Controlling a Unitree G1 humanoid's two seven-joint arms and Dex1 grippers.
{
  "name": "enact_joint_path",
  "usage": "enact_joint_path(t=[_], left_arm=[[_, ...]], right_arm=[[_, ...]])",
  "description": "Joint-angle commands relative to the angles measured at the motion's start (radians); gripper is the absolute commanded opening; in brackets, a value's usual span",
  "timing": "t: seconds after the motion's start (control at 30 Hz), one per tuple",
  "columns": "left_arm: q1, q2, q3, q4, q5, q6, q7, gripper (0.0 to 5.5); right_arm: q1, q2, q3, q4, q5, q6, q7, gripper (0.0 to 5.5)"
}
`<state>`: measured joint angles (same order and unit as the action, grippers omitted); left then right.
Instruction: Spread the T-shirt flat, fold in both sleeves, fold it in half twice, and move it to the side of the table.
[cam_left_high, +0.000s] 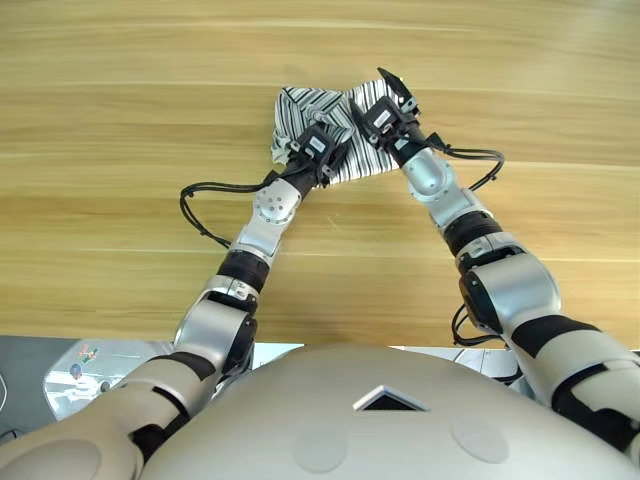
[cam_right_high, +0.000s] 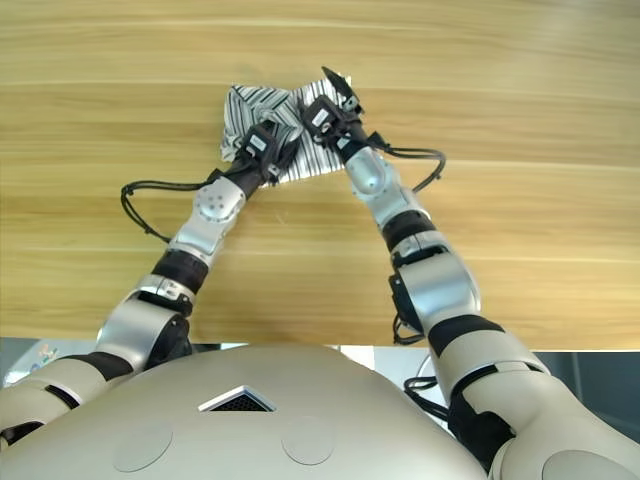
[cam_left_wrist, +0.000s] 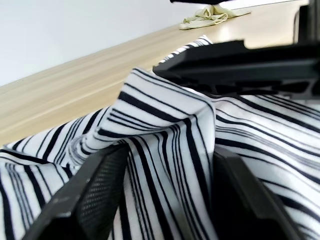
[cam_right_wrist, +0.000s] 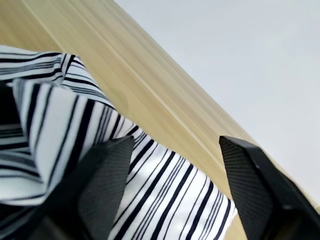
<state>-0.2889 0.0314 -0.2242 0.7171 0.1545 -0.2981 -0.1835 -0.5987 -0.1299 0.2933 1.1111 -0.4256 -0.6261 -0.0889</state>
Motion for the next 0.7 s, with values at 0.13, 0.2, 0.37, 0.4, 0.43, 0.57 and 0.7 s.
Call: enact_joint_path(t=[0.13, 0.2, 0.37, 0.4, 0.43, 0.57, 0.7], left_arm=[[0.227, 0.020, 0.073, -0.158, -0.054, 0.141, 0.040, 2.72], [0.277, 0.017, 0.108, -0.242, -0.078, 0.175, 0.064, 2.72], [0.399, -0.023, 0.133, -0.483, -0.133, 0.252, 0.086, 2.72], [0.414, -0.029, 0.127, -0.516, -0.140, 0.267, 0.082, 2.72], [0.429, -0.035, 0.118, -0.540, -0.143, 0.279, 0.074, 2.72], [0.520, -0.049, 0.054, -0.598, -0.141, 0.321, 0.042, 2.72], [0.623, -0.027, -0.053, -0.652, -0.108, 0.325, 0.000, 2.72]], right_arm=[[-0.039, -0.005, -0.028, 0.008, 0.011, 0.038, -0.092, 3.14], [-0.009, -0.011, -0.040, -0.025, 0.035, 0.016, -0.073, 3.14], [0.057, -0.004, -0.032, 0.021, 0.023, 0.065, -0.082, 3.14], [0.068, -0.001, -0.030, 0.031, 0.019, 0.079, -0.087, 3.14], [0.078, 0.004, -0.026, 0.043, 0.014, 0.097, -0.096, 3.14], [0.153, 0.027, -0.009, -0.018, 0.005, 0.086, -0.123, 3.14], [0.390, -0.010, 0.007, -0.561, 0.068, 0.058, -0.011, 3.14]])
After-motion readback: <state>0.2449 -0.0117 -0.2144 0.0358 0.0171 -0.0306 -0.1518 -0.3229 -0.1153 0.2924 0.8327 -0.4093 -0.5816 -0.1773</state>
